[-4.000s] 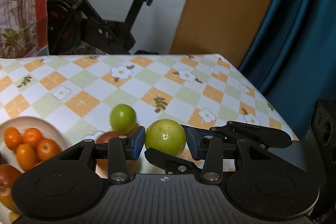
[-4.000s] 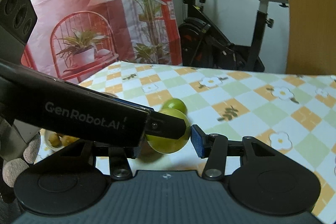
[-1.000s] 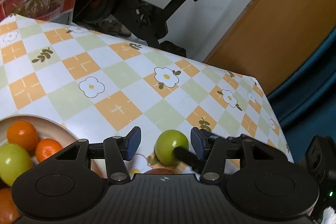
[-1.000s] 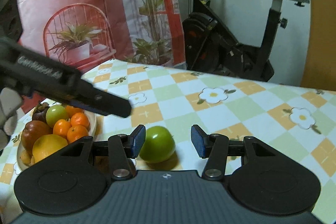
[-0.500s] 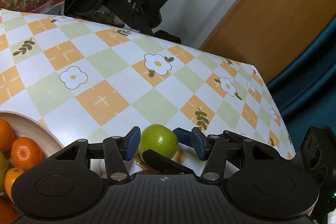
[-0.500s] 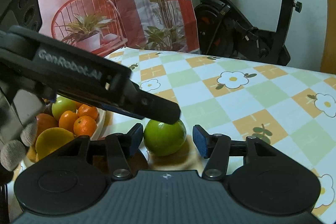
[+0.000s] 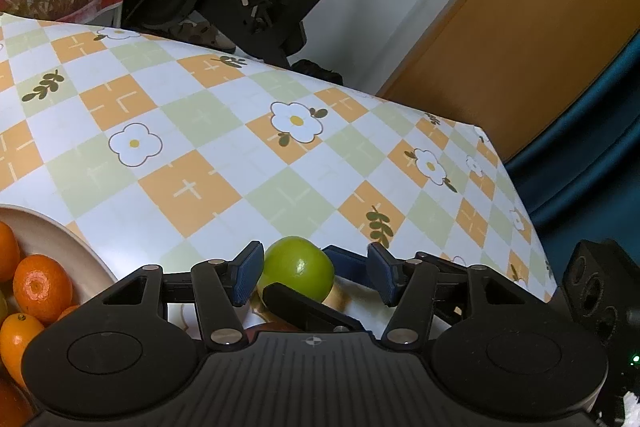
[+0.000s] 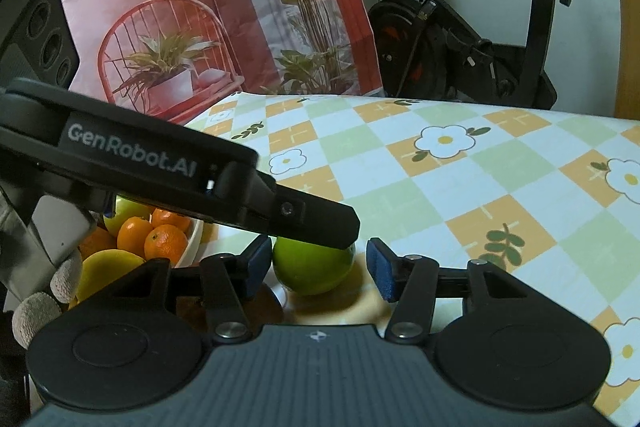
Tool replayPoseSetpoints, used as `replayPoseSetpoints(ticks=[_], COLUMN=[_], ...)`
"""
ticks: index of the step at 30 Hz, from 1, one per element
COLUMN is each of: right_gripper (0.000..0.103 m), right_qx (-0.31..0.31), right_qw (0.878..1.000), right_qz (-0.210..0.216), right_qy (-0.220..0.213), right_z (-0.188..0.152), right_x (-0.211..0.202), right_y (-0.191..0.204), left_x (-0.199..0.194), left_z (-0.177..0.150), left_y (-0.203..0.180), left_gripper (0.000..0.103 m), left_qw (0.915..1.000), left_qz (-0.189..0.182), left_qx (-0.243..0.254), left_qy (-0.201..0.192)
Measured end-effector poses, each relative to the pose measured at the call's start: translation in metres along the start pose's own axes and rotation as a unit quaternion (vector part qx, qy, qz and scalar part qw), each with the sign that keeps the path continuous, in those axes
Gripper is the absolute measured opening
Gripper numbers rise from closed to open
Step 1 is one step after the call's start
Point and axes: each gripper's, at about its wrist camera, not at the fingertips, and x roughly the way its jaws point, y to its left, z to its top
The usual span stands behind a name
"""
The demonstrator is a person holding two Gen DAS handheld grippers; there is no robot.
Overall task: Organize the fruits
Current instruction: 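Close the left tool around the second pale green apple, then carry the green apple with the left tool onto the plate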
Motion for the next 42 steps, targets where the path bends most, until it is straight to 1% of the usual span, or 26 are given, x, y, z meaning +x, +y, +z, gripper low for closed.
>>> replayPoseSetpoints(ticks=[3, 6, 9, 18, 24, 29, 33, 38, 41, 42], right_gripper=[0.055, 0.053, 0.053, 0.055, 0.055, 0.055, 0.055, 0.055, 0.055, 0.055], right_qx=[0.002, 0.002, 0.002, 0.005, 0.007, 0.007, 0.008, 0.010, 0.016, 0.020], right_qw=[1.000, 1.000, 1.000, 1.000, 1.000, 1.000, 1.000, 1.000, 1.000, 1.000], right_qz=[0.002, 0.003, 0.003, 0.002, 0.001, 0.001, 0.003, 0.003, 0.006, 0.007], right_qy=[-0.001, -0.001, -0.001, 0.000, -0.002, -0.003, -0.003, -0.003, -0.002, -0.001], right_z=[0.000, -0.001, -0.001, 0.000, -0.001, -0.002, -0.003, -0.003, -0.003, -0.003], right_x=[-0.001, -0.001, -0.001, 0.000, -0.001, -0.001, -0.001, -0.001, -0.001, -0.001], right_y=[0.000, 0.000, 0.000, 0.000, -0.001, 0.000, 0.000, -0.001, -0.002, -0.003], left_x=[-0.001, 0.001, 0.003, 0.002, -0.001, -0.002, 0.002, 0.005, 0.007, 0.007], left_z=[-0.001, -0.002, -0.002, -0.001, 0.004, 0.006, 0.005, 0.002, 0.002, 0.001], left_y=[-0.003, -0.005, -0.006, -0.002, 0.005, 0.010, 0.008, 0.003, 0.004, 0.004], left_gripper=[0.060, 0.064, 0.065, 0.065, 0.065, 0.065, 0.065, 0.065, 0.061, 0.056], left_qw=[1.0000, 0.9998, 0.9998, 0.9999, 0.9997, 0.9992, 0.9993, 0.9997, 0.9997, 0.9997], left_qz=[-0.003, 0.000, 0.003, -0.005, -0.016, -0.025, -0.027, -0.014, -0.009, -0.005], left_qx=[0.008, 0.018, 0.020, 0.010, -0.016, -0.027, -0.020, -0.004, -0.006, -0.005], left_qy=[-0.001, 0.000, 0.001, 0.004, 0.006, 0.012, 0.019, 0.022, 0.024, 0.023])
